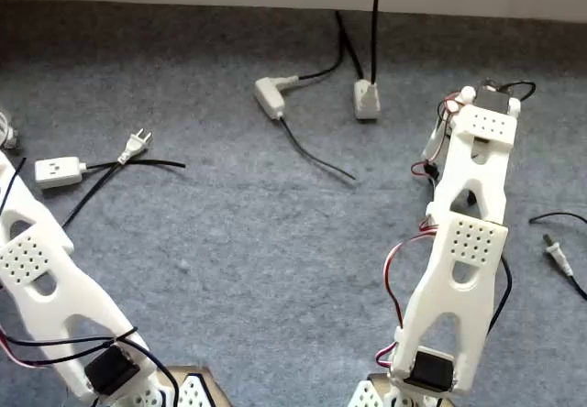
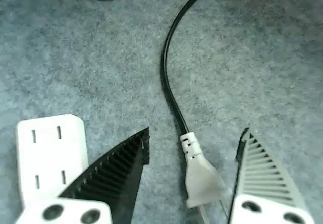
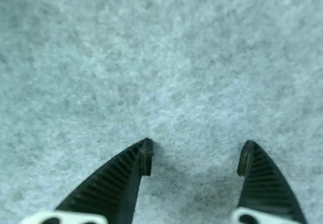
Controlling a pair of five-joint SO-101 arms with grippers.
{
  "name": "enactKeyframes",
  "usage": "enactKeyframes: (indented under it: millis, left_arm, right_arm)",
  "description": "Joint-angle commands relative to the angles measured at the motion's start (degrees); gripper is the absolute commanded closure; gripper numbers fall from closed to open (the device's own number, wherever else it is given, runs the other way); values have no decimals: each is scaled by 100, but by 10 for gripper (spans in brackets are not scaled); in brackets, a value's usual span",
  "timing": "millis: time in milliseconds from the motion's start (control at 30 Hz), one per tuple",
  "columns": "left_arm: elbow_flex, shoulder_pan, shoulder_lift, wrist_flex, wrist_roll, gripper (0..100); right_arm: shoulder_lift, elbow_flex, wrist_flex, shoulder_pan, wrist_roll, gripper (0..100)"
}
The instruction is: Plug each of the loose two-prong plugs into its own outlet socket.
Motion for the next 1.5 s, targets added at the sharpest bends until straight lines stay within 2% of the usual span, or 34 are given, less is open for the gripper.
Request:
enactKeyframes:
  millis: [0,400,500,733,900,1100,1367,1467]
  left_arm:
    - [-708,-48,330,-149,-53,715]
    - [-1086,189,954,-123,-62,716]
    - [-1130,215,936,158,-53,719]
    - [-1138,312,910,668,-62,911]
    - [-1270,321,910,1099,-62,994]
    - [-2615,382,910,2268,-53,993]
    - [-2580,637,-391,3657,-26,993]
    - [-2580,840,-954,4545,-44,993]
  right_arm:
    - [66,-40,75,-189,-62,731]
    - [66,-22,75,-189,-62,731]
    - [66,-22,75,-189,-62,731]
    - [66,-22,75,-189,-62,731]
    - [66,-22,75,-189,-62,731]
    - [66,-22,75,-189,-62,731]
    - [66,-22,75,-189,-62,731]
    - [66,-22,75,-189,-62,731]
